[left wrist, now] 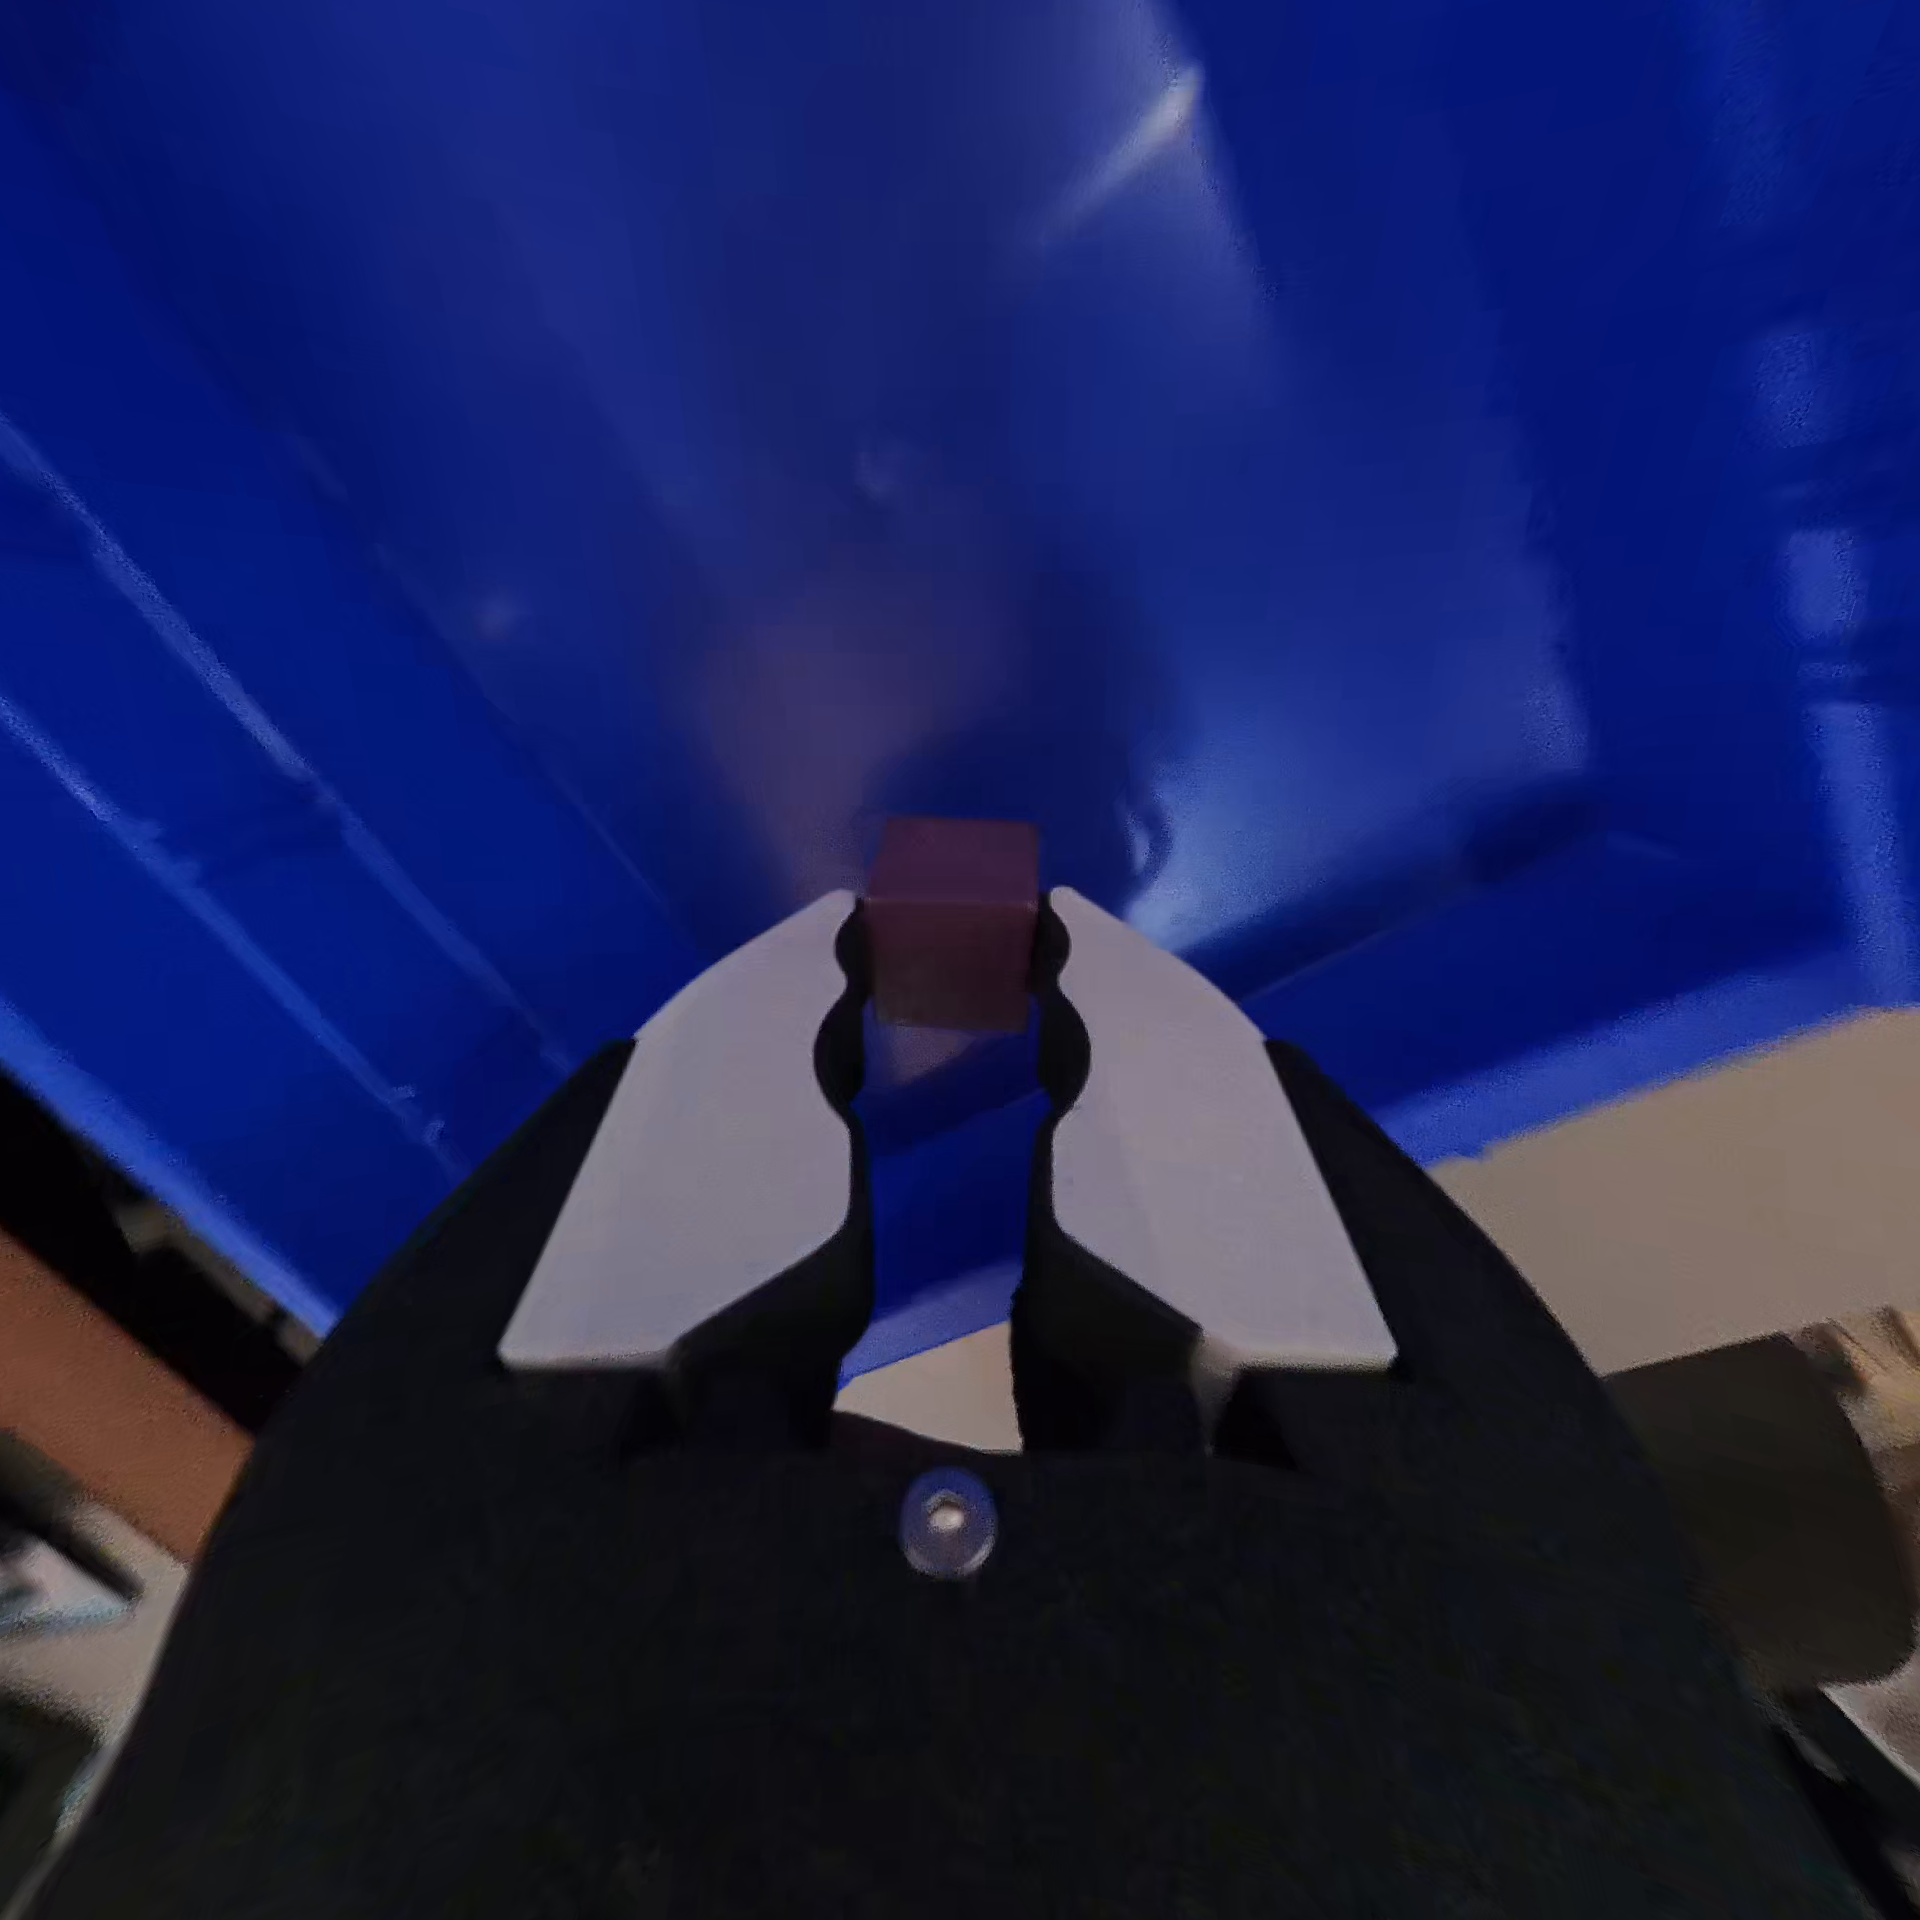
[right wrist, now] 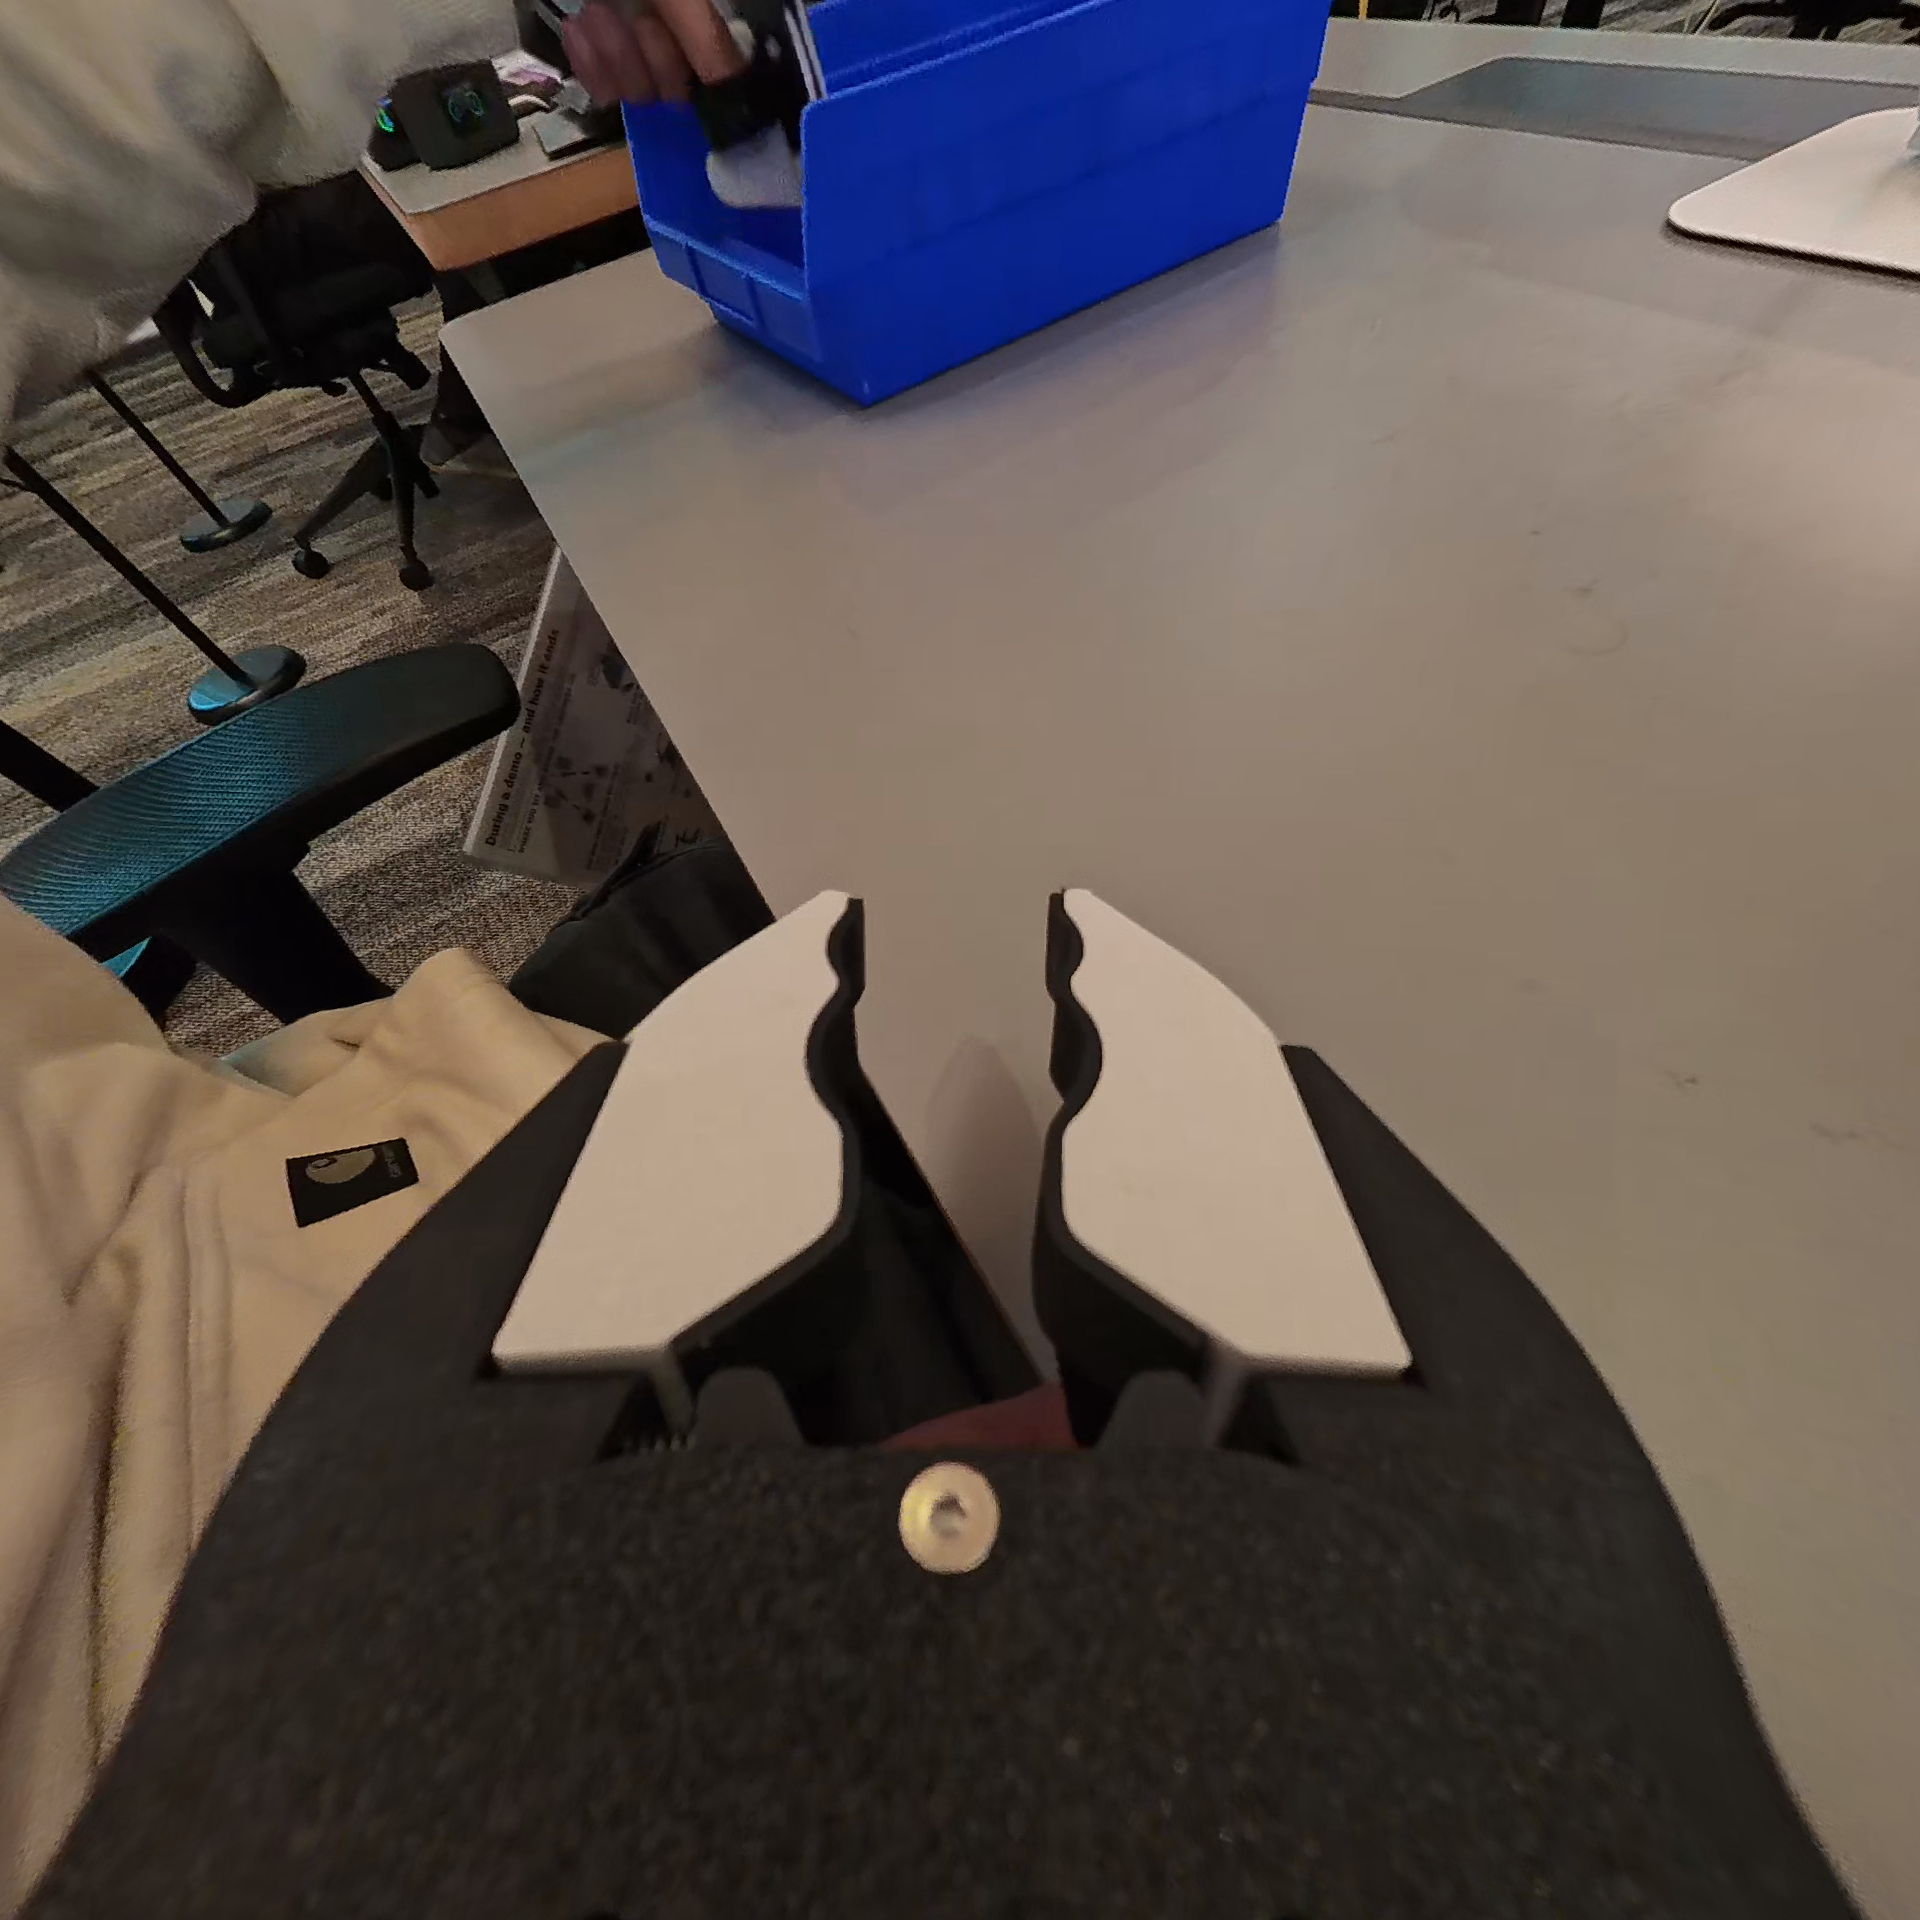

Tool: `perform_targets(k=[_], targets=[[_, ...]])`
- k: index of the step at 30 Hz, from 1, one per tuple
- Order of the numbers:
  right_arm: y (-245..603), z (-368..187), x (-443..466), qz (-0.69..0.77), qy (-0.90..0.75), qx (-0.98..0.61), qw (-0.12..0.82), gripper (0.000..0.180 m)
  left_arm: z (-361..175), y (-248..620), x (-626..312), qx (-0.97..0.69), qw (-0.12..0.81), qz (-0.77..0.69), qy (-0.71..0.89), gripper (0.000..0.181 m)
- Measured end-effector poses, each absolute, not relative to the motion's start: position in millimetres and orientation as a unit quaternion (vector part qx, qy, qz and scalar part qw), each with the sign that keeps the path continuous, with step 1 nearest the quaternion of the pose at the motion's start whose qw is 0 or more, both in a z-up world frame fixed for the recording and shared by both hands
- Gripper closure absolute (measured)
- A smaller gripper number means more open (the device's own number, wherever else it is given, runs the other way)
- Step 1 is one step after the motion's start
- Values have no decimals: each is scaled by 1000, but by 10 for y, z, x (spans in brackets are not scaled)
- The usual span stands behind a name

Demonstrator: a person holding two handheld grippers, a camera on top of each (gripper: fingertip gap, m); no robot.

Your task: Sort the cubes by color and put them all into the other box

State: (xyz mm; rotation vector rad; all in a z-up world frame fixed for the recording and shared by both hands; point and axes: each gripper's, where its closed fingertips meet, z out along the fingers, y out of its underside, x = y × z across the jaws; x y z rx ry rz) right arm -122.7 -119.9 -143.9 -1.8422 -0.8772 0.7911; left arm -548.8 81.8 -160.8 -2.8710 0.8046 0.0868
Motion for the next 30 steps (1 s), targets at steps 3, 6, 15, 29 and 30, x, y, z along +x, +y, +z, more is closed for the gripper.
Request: perform_targets(k=[3, 6, 15, 29, 30], targets=[[-1140, -1368, -1158, 319, -344, -745, 475, 147, -1192, 832, -5144, -924, 203, -8, 323, 152], [-1030, -1236, -1034, 323, -314, -738, 502, 148, -702, 758, -4763, -859, 364, -37, 357, 151], [-791, -1066, -841, 404, -217, -734, 501, 144, -581, 67, -3944, -715, 554, -139, 402, 152], [-617, -566, -1869, 740, -136, -621, 217, 129, -669, -539, -1652, -470, 530, -211, 674, 152], [-604, -567, -1869, 747, -133, -616, 211, 136, -687, -532, -1577, -465, 531, -202, 679, 152]])
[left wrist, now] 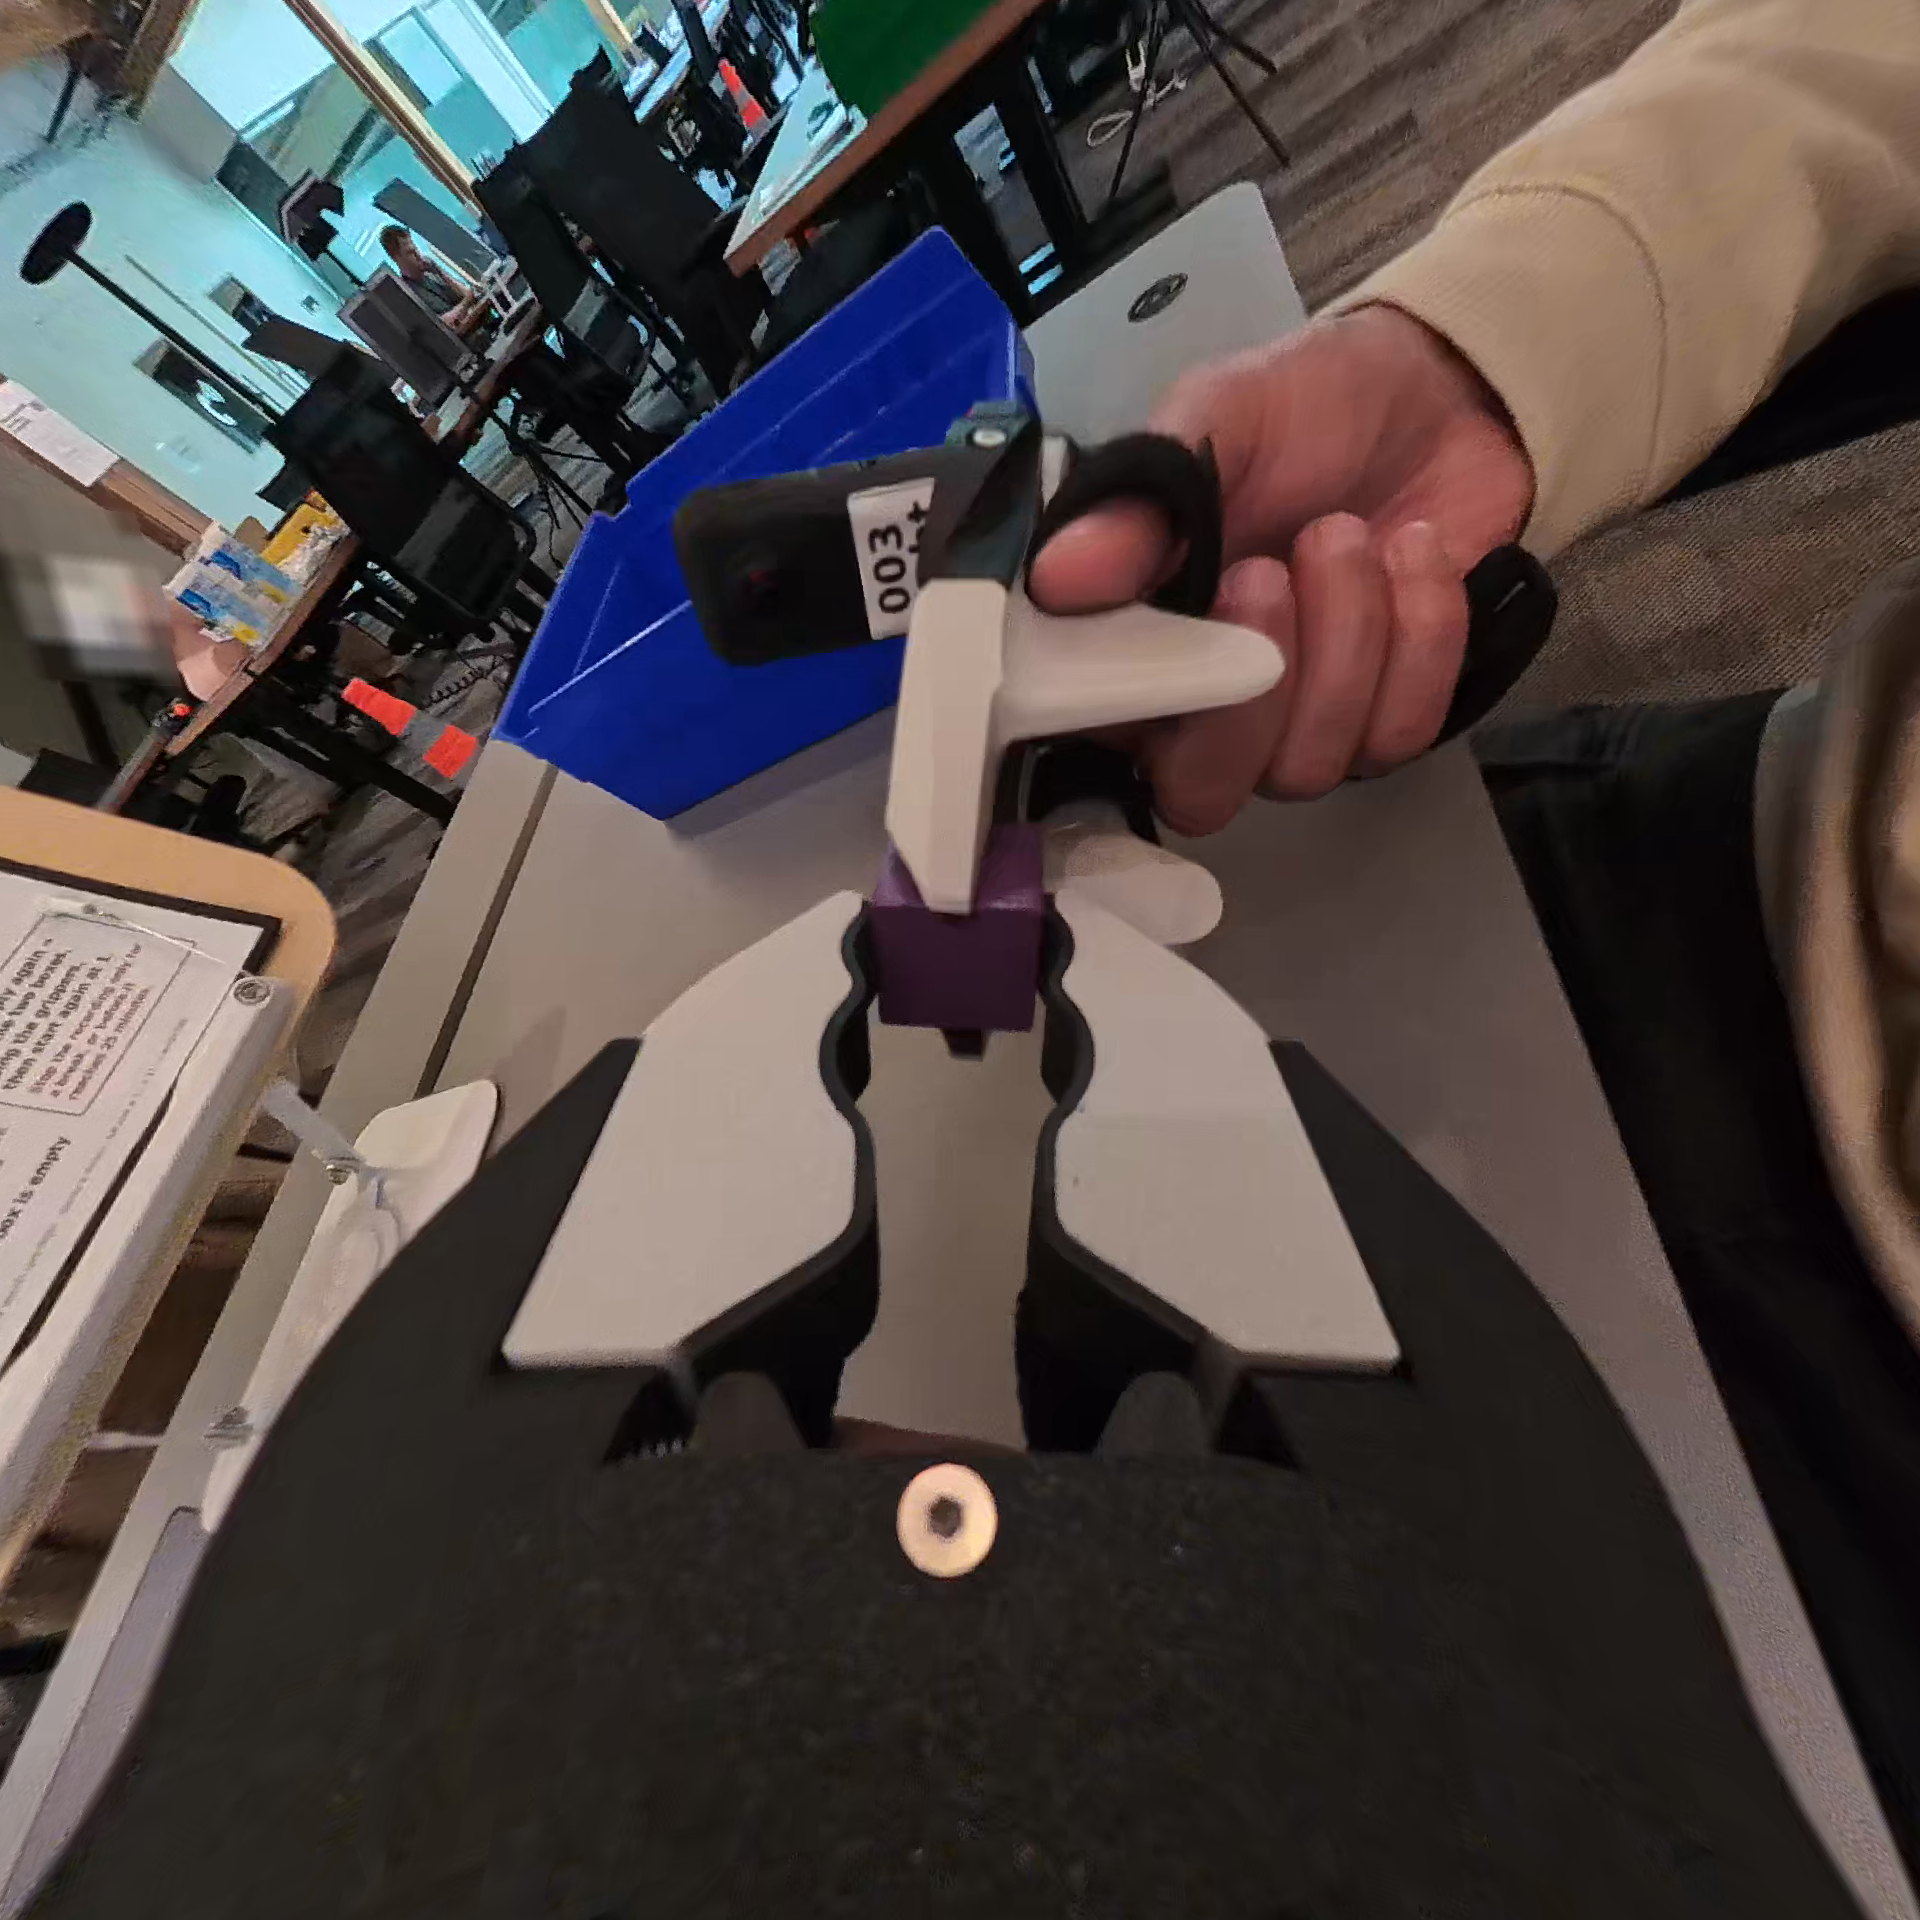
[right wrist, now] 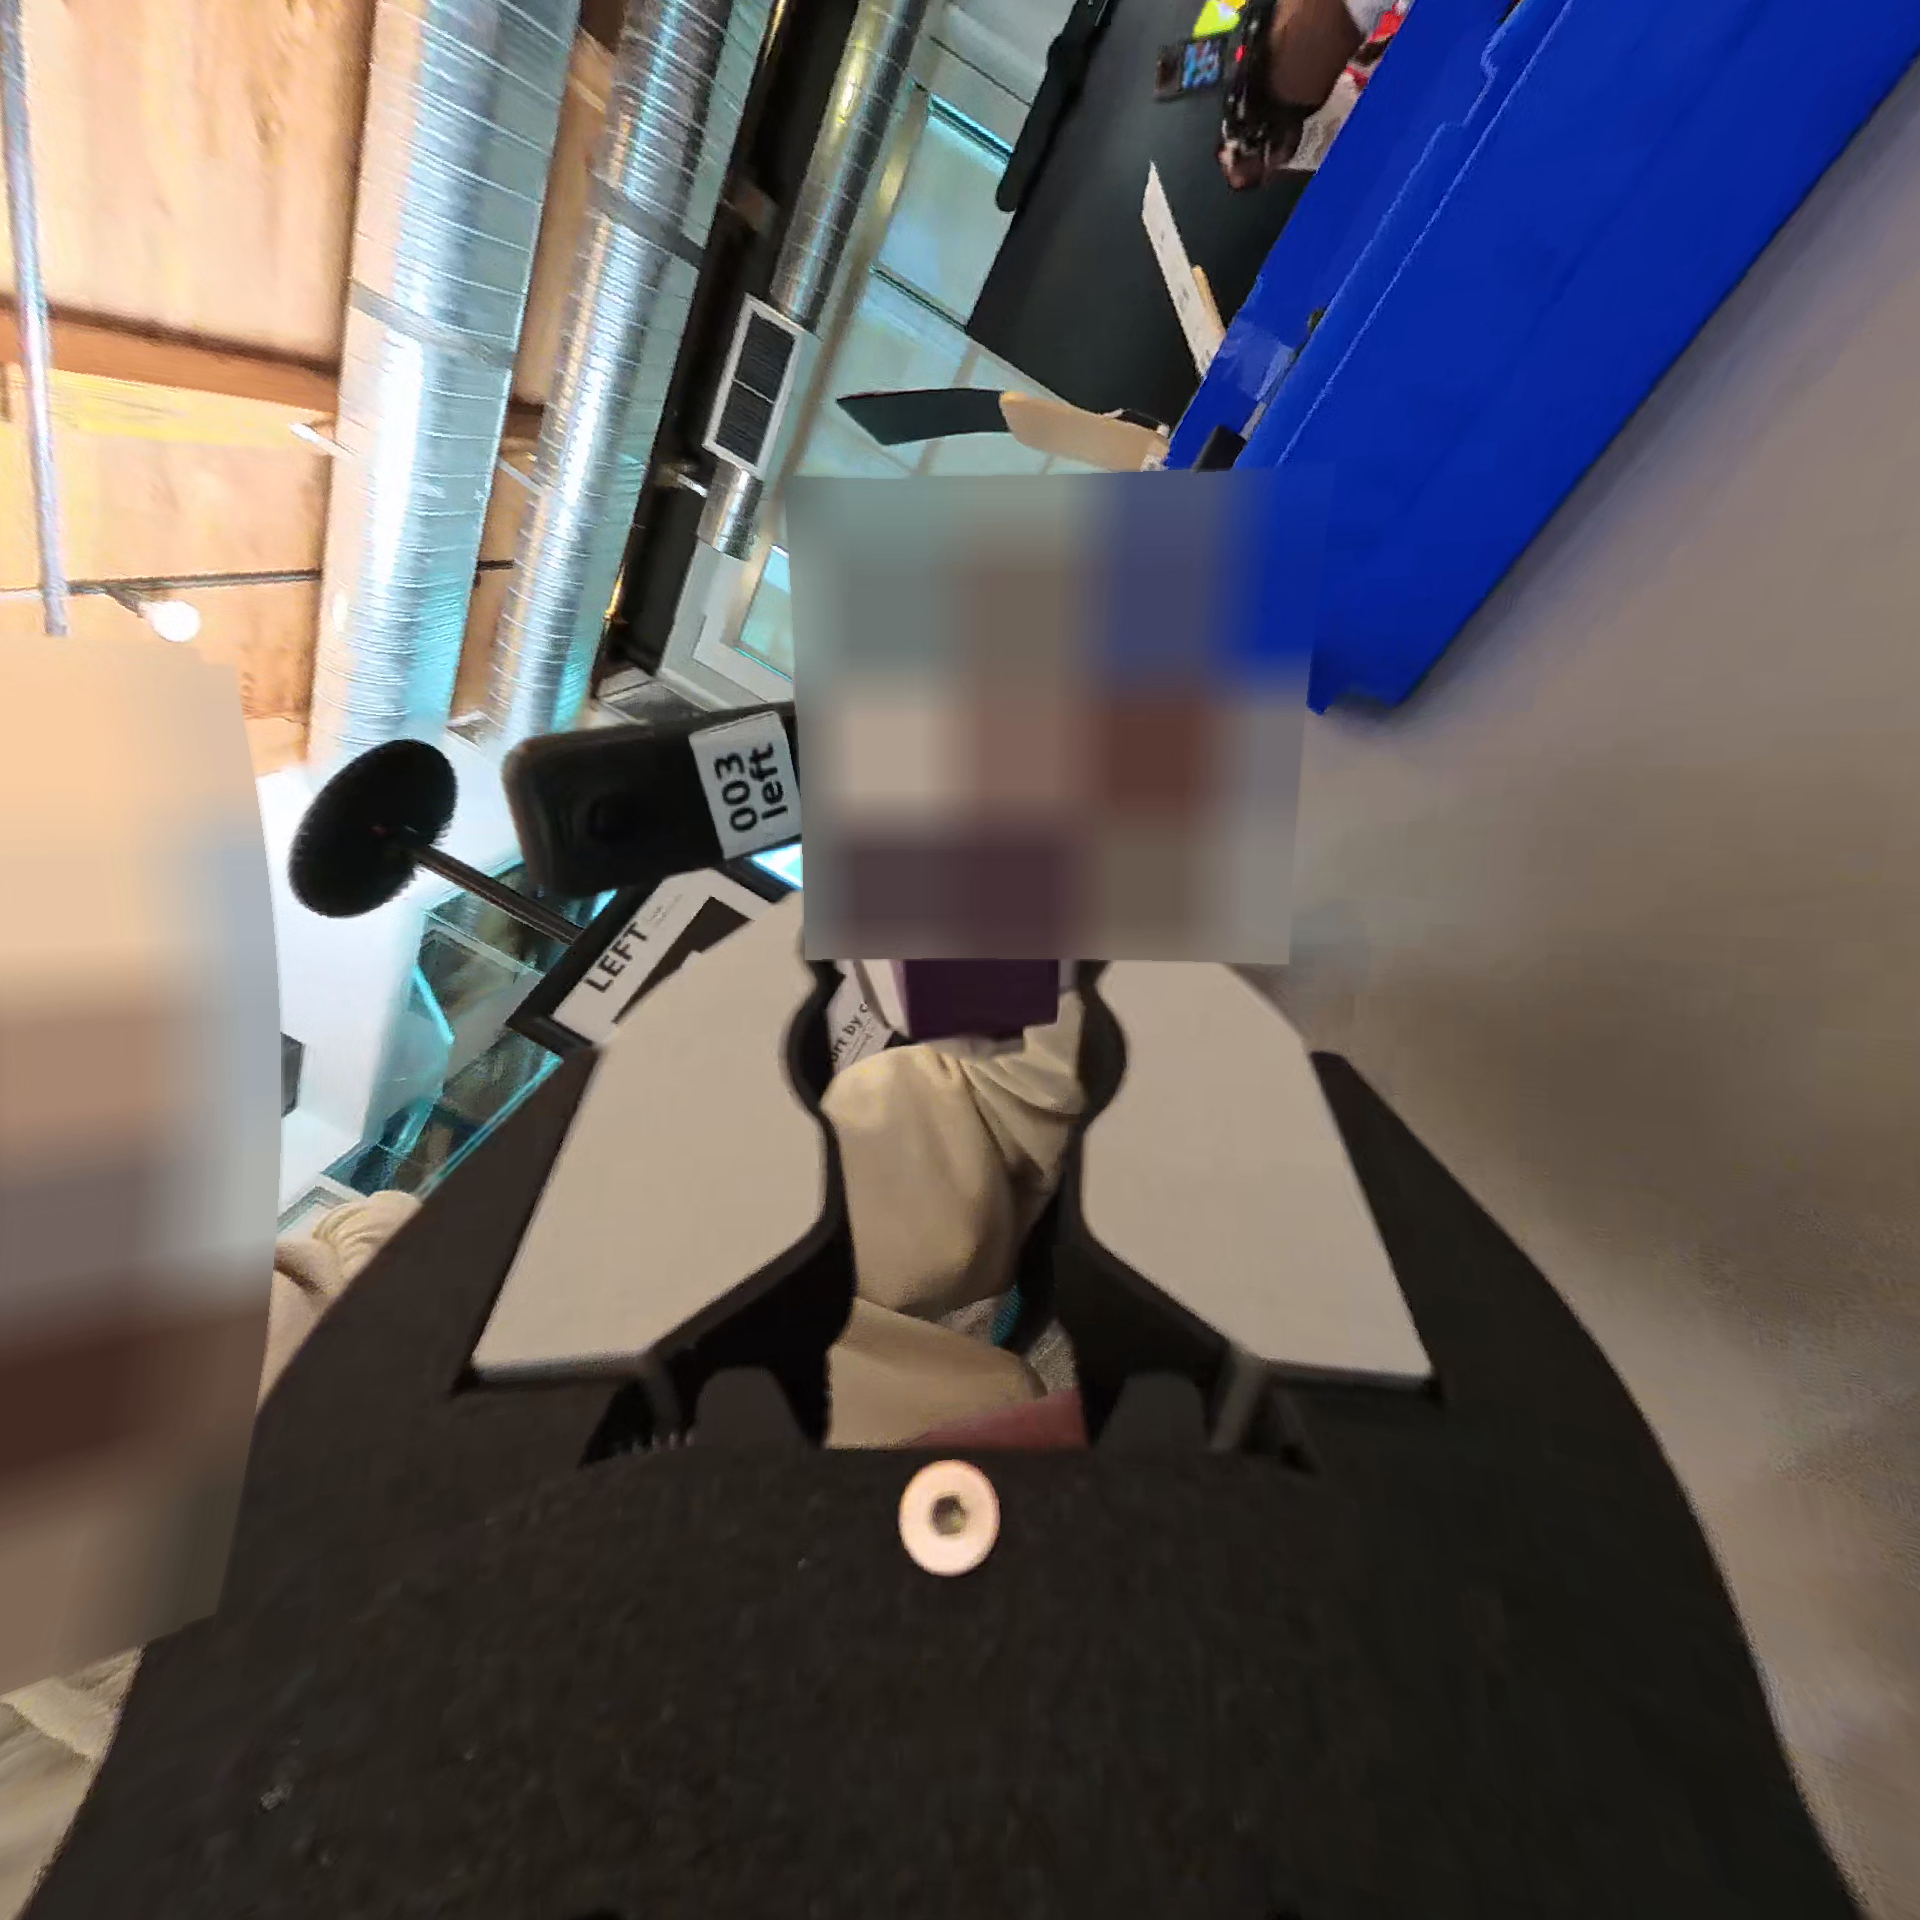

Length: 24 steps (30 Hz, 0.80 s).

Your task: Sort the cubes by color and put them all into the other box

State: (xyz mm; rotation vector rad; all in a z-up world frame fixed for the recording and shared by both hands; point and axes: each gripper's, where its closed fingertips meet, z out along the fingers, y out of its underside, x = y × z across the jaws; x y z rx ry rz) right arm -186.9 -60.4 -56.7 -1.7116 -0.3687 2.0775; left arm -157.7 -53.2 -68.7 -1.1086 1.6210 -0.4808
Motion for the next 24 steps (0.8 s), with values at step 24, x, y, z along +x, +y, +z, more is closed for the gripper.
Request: perform_targets(k=[24], targets=[[901, -484, 1205, 29, -201, -839, 504, 151, -965, -315, -2229, -701, 546, -227, 398, 143]])
